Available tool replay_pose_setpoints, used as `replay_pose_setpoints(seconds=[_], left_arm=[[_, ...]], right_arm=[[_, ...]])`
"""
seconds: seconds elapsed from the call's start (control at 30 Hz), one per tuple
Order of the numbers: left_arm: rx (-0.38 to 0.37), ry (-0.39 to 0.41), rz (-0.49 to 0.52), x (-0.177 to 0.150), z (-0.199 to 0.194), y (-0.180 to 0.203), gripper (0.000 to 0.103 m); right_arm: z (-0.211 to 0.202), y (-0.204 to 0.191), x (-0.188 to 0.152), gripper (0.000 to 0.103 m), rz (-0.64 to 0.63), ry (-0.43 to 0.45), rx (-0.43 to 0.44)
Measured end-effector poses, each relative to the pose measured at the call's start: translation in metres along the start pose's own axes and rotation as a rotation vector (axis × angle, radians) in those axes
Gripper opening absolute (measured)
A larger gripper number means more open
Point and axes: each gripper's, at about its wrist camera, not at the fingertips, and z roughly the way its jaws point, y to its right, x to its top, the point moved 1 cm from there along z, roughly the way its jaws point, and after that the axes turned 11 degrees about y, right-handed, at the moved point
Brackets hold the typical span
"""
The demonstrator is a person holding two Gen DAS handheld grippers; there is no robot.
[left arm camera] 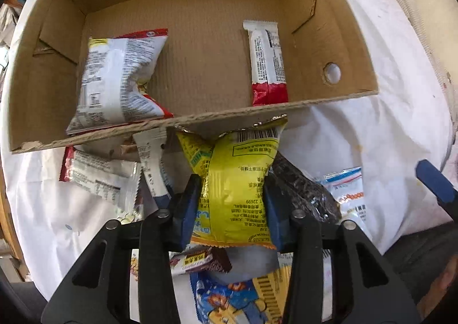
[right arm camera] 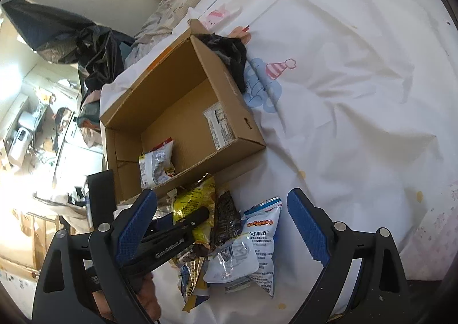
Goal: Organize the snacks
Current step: 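Grasp the yellow chip bag with the left tool and lift it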
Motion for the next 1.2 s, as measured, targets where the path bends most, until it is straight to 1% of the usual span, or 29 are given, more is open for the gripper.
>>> replay_pose_setpoints(seconds=[0.2, 0.4, 0.43, 0.5, 0.53, 0.6, 0.63, 0.67, 0.77, 0.87, 0.9, 0.93, 1.0, 1.07, 1.1, 1.2], left_arm=[[-0.016, 0.050, -0.006, -0.005, -0.033, -0.016, 0.036], [-0.037, 0.115, -0.030, -0.020, -0.075, -0.045, 0.036], [-0.032, 0.126, -0.031, -0.025, -0.081, -0.050, 0.036], [0.001, 0.165, -0.015, -0.035, -0.095, -0.065, 0.036], [0.007, 0.177, -0.014, -0.037, -0.099, -0.071, 0.036], [0.048, 0.192, -0.026, -0.044, -0.106, -0.087, 0.036], [0.051, 0.195, -0.041, -0.046, -0.106, -0.092, 0.036], [0.048, 0.195, -0.057, -0.048, -0.107, -0.100, 0.036], [0.076, 0.202, -0.082, -0.053, -0.111, -0.114, 0.036], [0.079, 0.228, -0.093, -0.058, -0.112, -0.121, 0.036], [0.089, 0.234, -0.091, -0.060, -0.111, -0.121, 0.036], [0.102, 0.234, -0.093, -0.063, -0.108, -0.121, 0.036], [0.099, 0.226, -0.113, -0.065, -0.107, -0.125, 0.036], [0.088, 0.218, -0.140, -0.064, -0.106, -0.127, 0.036], [0.085, 0.217, -0.140, -0.063, -0.105, -0.127, 0.036], [0.097, 0.220, -0.134, -0.063, -0.106, -0.126, 0.036]], right_arm=[[0.003, -0.003, -0.004, 0.095, -0.020, -0.009, -0.016], [0.002, -0.006, -0.007, 0.095, -0.035, -0.001, -0.016], [0.001, -0.007, -0.008, 0.095, -0.037, 0.000, -0.010], [0.000, -0.010, -0.011, 0.095, -0.033, -0.009, 0.011], [0.000, -0.011, -0.014, 0.095, -0.027, -0.022, 0.030], [-0.002, -0.013, -0.021, 0.095, -0.002, -0.047, 0.055], [-0.003, -0.013, -0.026, 0.095, 0.012, -0.059, 0.064], [-0.004, -0.014, -0.034, 0.095, 0.029, -0.075, 0.074], [-0.008, -0.018, -0.063, 0.095, 0.059, -0.131, 0.098], [-0.010, -0.021, -0.088, 0.095, 0.075, -0.185, 0.094], [-0.008, -0.020, -0.099, 0.095, 0.088, -0.216, 0.081], [-0.005, -0.020, -0.106, 0.095, 0.105, -0.236, 0.083], [0.001, -0.018, -0.116, 0.095, 0.139, -0.270, 0.088], [0.012, -0.019, -0.125, 0.092, 0.159, -0.300, 0.085], [0.016, -0.021, -0.127, 0.088, 0.160, -0.310, 0.082], [0.031, -0.030, -0.132, 0.083, 0.140, -0.332, 0.064]])
